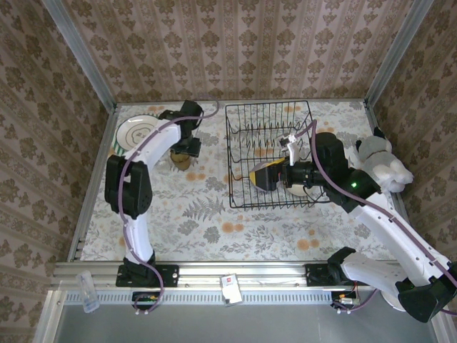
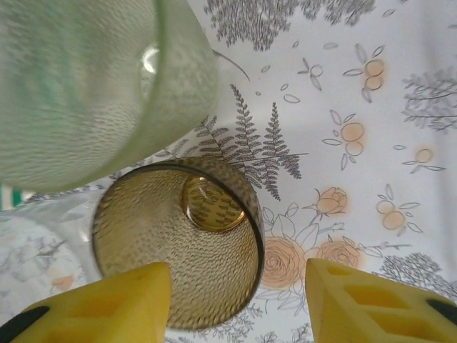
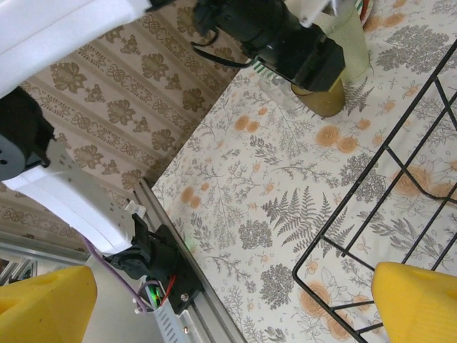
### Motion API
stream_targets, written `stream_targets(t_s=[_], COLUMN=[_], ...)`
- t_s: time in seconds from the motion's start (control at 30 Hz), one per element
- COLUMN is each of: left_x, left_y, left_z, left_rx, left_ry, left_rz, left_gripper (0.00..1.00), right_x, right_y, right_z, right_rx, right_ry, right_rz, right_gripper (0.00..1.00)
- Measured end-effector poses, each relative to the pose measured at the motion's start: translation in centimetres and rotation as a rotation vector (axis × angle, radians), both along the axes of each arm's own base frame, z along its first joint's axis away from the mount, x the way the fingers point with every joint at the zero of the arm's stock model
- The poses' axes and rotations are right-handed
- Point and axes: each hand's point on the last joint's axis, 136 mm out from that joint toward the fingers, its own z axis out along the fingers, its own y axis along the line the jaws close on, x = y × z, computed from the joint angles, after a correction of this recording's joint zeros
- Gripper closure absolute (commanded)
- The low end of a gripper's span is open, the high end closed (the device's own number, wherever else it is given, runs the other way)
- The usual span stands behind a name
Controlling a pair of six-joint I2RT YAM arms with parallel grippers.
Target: Unload the mixed dishes from the dish rack
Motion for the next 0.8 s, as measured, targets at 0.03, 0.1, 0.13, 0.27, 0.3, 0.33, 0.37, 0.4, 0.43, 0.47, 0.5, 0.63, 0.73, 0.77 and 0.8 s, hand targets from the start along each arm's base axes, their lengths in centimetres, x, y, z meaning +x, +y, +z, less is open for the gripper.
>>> stream_targets(t_s=[0.03, 0.1, 0.13, 0.27, 0.3, 0.33, 0.37, 0.4, 0.43, 0.47, 0.5, 0.63, 0.73, 0.77, 0.8], left_x=[-0.1, -0.3, -0.5, -2.1, -2.6, -3.2, -3.8, -4.2, -4.8, -5.4, -5.9, -8.4, -9.8, -10.1, -10.4], left_y=[0.0, 0.0, 0.0, 0.0, 0.0, -0.1, -0.3, -0.5, -0.8, -1.3, -1.8, -5.5, -8.1, -8.8, -9.3], left_z=[0.7, 2.7, 3.5, 6.9, 7.7, 8.3, 9.1, 9.7, 10.4, 11.0, 11.4, 12.5, 12.6, 12.5, 12.3], left_rx=[-0.008, -0.031, -0.041, -0.104, -0.128, -0.149, -0.176, -0.198, -0.227, -0.259, -0.286, -0.403, -0.453, -0.462, -0.466], left_ry=[-0.014, -0.053, -0.068, -0.132, -0.145, -0.153, -0.165, -0.176, -0.186, -0.195, -0.2, -0.205, -0.192, -0.187, -0.18], left_rz=[0.0, -0.004, -0.004, -0.014, -0.02, -0.024, -0.029, -0.033, -0.039, -0.05, -0.064, -0.155, -0.214, -0.225, -0.235], left_gripper=[0.42, 0.39, 0.37, 0.31, 0.3, 0.28, 0.26, 0.23, 0.19, 0.15, 0.12, 0.05, 0.05, 0.05, 0.05], right_x=[0.1, 0.2, 0.2, 0.5, 0.6, 0.6, 0.7, 0.8, 0.8, 0.9, 1.1, 2.1, 3.5, 4.0, 4.4], right_y=[0.0, -0.1, -0.2, -0.3, -0.4, -0.4, -0.5, -0.5, -0.6, -0.6, -0.7, -0.9, -1.3, -1.5, -1.8], right_z=[0.0, -0.2, -0.2, -0.3, -0.4, -0.5, -0.6, -0.7, -0.8, -1.0, -1.1, -2.1, -4.0, -4.7, -5.6], right_rx=[-0.002, -0.006, -0.008, -0.017, -0.019, -0.021, -0.024, -0.028, -0.031, -0.036, -0.04, -0.075, -0.134, -0.161, -0.193], right_ry=[-0.001, -0.001, -0.002, -0.005, -0.005, -0.004, -0.004, -0.004, -0.003, -0.001, -0.001, 0.012, 0.045, 0.061, 0.082], right_rz=[-0.004, -0.011, -0.015, -0.033, -0.036, -0.039, -0.044, -0.05, -0.055, -0.061, -0.067, -0.109, -0.163, -0.183, -0.205], right_gripper=[0.0, 0.0, 0.0, 0.0, 0.0, 0.0, 0.0, 0.0, 0.0, 0.0, 0.0, 0.0, 0.0, 0.0, 0.0])
